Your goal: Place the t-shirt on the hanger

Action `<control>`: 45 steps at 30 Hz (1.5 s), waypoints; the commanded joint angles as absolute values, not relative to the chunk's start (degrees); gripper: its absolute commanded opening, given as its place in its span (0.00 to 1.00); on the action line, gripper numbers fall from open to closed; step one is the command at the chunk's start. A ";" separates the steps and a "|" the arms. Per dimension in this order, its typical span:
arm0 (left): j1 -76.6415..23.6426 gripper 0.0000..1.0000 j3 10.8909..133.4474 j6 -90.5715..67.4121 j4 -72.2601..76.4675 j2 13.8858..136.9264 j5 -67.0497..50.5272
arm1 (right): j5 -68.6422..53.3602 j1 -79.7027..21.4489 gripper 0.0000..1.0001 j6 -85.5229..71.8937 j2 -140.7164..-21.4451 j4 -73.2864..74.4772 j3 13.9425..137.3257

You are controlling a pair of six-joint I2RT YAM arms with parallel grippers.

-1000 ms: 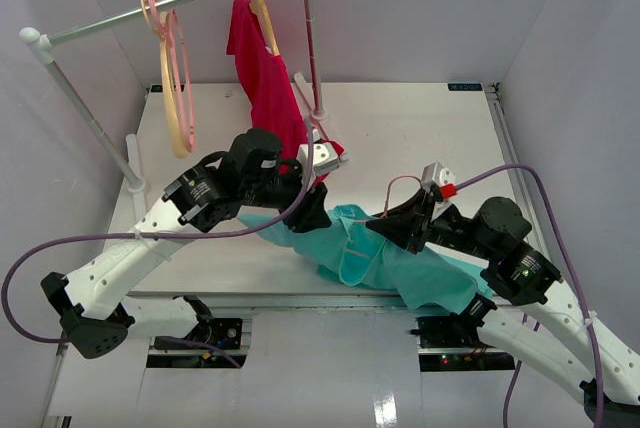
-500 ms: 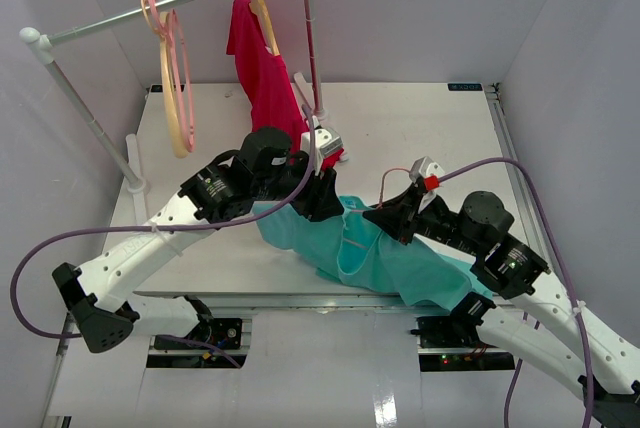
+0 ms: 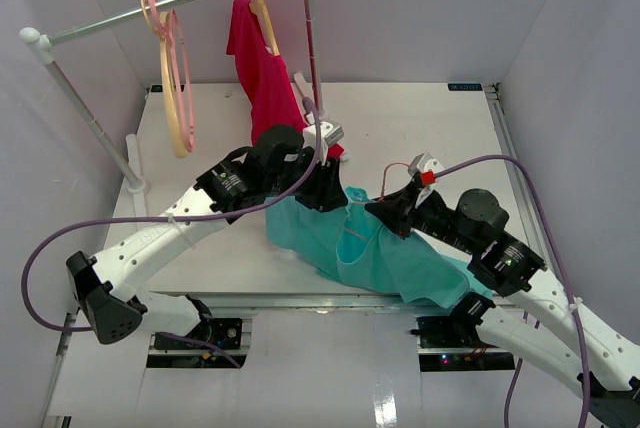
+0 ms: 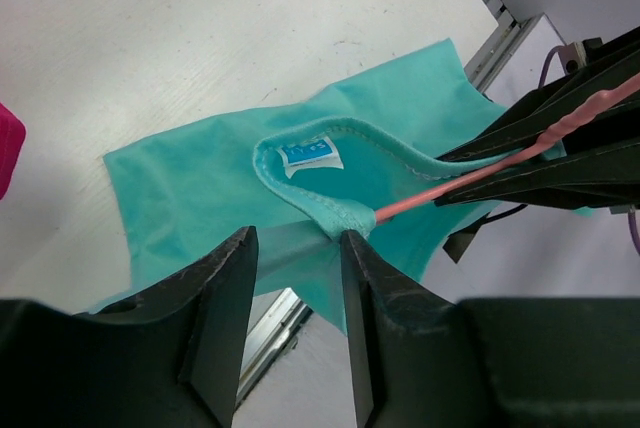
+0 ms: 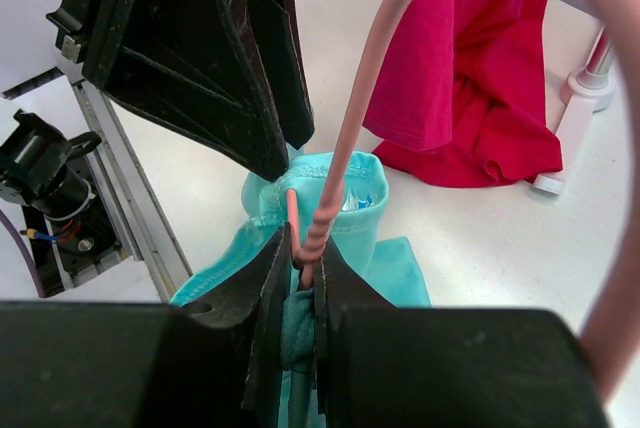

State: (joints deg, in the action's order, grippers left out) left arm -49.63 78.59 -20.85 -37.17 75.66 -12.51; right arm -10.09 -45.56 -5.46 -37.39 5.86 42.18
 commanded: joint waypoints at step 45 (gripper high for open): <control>-54.17 0.00 87.79 -21.48 -46.32 86.30 13.11 | -4.57 -45.97 0.08 -3.94 -44.79 3.17 43.32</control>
